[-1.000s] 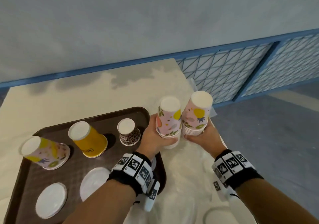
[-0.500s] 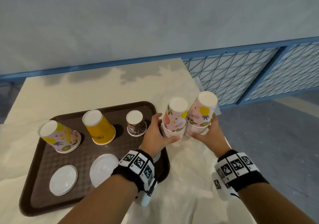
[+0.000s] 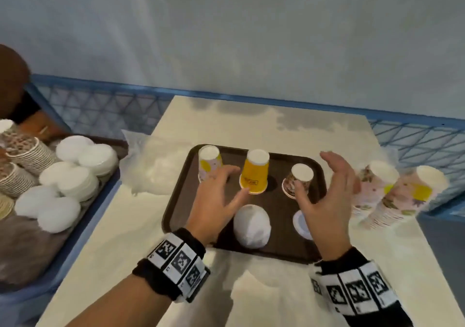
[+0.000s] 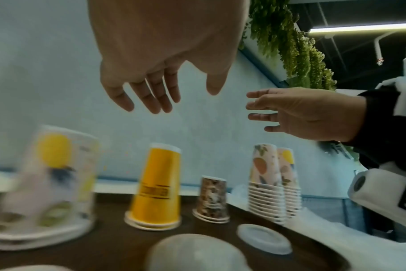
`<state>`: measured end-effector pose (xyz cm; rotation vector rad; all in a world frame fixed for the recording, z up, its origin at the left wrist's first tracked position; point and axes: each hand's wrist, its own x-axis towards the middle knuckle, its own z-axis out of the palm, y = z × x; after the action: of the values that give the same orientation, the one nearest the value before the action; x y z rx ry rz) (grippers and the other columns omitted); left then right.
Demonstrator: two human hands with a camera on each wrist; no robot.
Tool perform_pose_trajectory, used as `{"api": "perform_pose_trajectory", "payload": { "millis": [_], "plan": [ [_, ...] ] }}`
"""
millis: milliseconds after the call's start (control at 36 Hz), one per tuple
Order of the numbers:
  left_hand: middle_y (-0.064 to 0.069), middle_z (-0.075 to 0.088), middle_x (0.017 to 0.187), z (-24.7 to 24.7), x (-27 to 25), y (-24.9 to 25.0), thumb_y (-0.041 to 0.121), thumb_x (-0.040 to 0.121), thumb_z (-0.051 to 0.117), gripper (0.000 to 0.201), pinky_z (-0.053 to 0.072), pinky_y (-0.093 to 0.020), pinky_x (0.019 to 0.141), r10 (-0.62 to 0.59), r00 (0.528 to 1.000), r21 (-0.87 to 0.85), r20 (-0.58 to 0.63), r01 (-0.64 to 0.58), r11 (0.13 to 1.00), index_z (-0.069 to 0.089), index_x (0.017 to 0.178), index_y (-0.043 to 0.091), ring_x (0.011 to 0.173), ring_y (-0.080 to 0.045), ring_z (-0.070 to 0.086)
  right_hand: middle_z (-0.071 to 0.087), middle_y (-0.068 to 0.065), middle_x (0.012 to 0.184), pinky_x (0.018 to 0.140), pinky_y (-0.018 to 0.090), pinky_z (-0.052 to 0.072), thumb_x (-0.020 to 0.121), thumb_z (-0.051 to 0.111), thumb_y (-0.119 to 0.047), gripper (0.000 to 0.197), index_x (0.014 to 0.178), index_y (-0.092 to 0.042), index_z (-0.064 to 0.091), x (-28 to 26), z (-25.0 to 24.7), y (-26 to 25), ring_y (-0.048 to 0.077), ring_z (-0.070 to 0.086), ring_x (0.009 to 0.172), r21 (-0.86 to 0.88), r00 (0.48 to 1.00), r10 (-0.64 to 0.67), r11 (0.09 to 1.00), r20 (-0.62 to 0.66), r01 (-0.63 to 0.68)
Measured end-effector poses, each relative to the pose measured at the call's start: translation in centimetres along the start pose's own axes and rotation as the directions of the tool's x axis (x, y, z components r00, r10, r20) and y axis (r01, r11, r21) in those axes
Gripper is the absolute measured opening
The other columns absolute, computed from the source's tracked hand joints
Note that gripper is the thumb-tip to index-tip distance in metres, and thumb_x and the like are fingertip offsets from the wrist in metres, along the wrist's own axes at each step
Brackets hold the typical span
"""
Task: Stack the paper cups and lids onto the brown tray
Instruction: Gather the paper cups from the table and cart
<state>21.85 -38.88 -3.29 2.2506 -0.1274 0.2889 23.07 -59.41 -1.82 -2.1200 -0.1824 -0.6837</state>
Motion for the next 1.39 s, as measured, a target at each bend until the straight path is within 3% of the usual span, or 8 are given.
{"api": "perform_pose_trajectory", "payload": {
  "millis": [250, 472, 639, 833, 1000, 1056, 1222, 1389],
  "plan": [
    [-0.001, 0.058, 0.119, -16.9, -4.3, -9.5, 0.039, 0.078, 0.053, 0.037, 0.042, -0.038, 0.09, -0.034, 0.933, 0.348, -0.357, 0.167, 0.922, 0.058, 0.108, 0.019, 0.108, -0.024, 0.054, 0.043, 0.007, 0.135, 0.107, 0.045, 0.037, 0.078, 0.07, -0.02, 0.057, 0.129, -0.018, 0.045, -1.7, 15.2, -12.9, 0.021, 0.039, 0.129, 0.146, 0.938, -0.123, 0.986, 0.323, 0.079],
    [-0.01, 0.043, 0.138, -30.0, -8.6, -16.9, 0.025, 0.073, 0.072, 0.06, 0.027, -0.049, 0.11, -0.169, 0.663, 0.322, -0.729, 0.551, 0.77, 0.047, 0.127, 0.016, 0.129, -0.033, 0.033, 0.041, 0.006, 0.138, 0.11, 0.045, 0.034, 0.075, 0.071, -0.025, 0.064, 0.132, -0.017, 0.043, -4.9, 29.1, -24.2, 0.022, 0.038, 0.129, 0.254, 0.798, -0.299, 0.949, 0.524, 0.188],
    [-0.014, 0.032, 0.145, -36.9, -11.8, -22.4, 0.024, 0.071, 0.075, 0.076, 0.024, -0.048, 0.111, -0.229, 0.446, 0.185, -0.865, 0.709, 0.681, 0.038, 0.136, 0.012, 0.133, -0.036, 0.028, 0.039, 0.009, 0.139, 0.107, 0.045, 0.037, 0.074, 0.073, -0.023, 0.067, 0.133, -0.014, 0.042, -7.5, 38.8, -30.8, 0.025, 0.039, 0.129, 0.304, 0.683, -0.405, 0.913, 0.608, 0.27],
    [-0.014, 0.026, 0.149, -40.6, -13.5, -27.7, 0.023, 0.066, 0.082, 0.103, 0.021, -0.042, 0.115, -0.397, 0.426, -0.017, -0.813, 0.664, 0.748, 0.018, 0.146, 0.011, 0.139, -0.029, 0.024, 0.038, 0.009, 0.14, 0.11, 0.038, 0.036, 0.073, 0.075, -0.023, 0.073, 0.135, -0.011, 0.037, -9.6, 47.4, -36.5, 0.024, 0.037, 0.131, 0.368, 0.585, -0.461, 0.887, 0.667, 0.279],
    [-0.007, 0.045, 0.136, -41.5, -14.1, -29.3, 0.011, 0.067, 0.081, 0.091, 0.041, -0.038, 0.104, -0.535, 0.473, -0.225, -0.7, 0.565, 0.794, 0.027, 0.141, 0.017, 0.117, -0.011, 0.042, 0.033, 0.006, 0.149, 0.113, 0.032, 0.027, 0.074, 0.077, -0.021, 0.088, 0.145, -0.014, 0.024, -10.6, 51.6, -39.3, 0.019, 0.031, 0.138, 0.399, 0.512, -0.39, 0.912, 0.765, 0.098],
    [-0.003, 0.046, 0.132, -41.7, -14.2, -29.7, 0.011, 0.068, 0.081, 0.092, 0.041, -0.034, 0.099, -0.588, 0.445, -0.299, -0.675, 0.564, 0.77, 0.025, 0.141, 0.019, 0.112, -0.008, 0.042, 0.041, 0.004, 0.146, 0.111, 0.031, 0.031, 0.073, 0.077, -0.019, 0.087, 0.143, -0.017, 0.027, -11.1, 52.3, -39.7, 0.018, 0.038, 0.135, 0.412, 0.492, -0.366, 0.911, 0.79, 0.016],
    [-0.004, 0.053, 0.134, -41.3, -15.2, -31.7, 0.017, 0.067, 0.082, 0.08, 0.038, -0.027, 0.095, -0.687, 0.439, -0.375, -0.579, 0.605, 0.703, 0.038, 0.134, 0.018, 0.124, -0.022, 0.049, 0.054, -0.001, 0.127, 0.09, 0.023, 0.041, 0.069, 0.078, -0.018, 0.076, 0.133, -0.023, 0.037, -11.7, 52.5, -39.4, 0.008, 0.05, 0.11, 0.4, 0.547, -0.287, 0.911, 0.786, -0.097],
    [-0.007, 0.057, 0.131, -40.0, -16.1, -33.3, 0.015, 0.064, 0.084, 0.08, 0.037, -0.026, 0.09, -0.731, 0.438, -0.427, -0.523, 0.608, 0.67, 0.042, 0.132, 0.017, 0.12, -0.024, 0.052, 0.052, -0.013, 0.111, 0.085, 0.019, 0.037, 0.07, 0.079, -0.026, 0.07, 0.128, -0.022, 0.04, -11.8, 50.7, -37.8, 0.001, 0.046, 0.103, 0.348, 0.505, -0.253, 0.932, 0.825, -0.1]
  ]
}}
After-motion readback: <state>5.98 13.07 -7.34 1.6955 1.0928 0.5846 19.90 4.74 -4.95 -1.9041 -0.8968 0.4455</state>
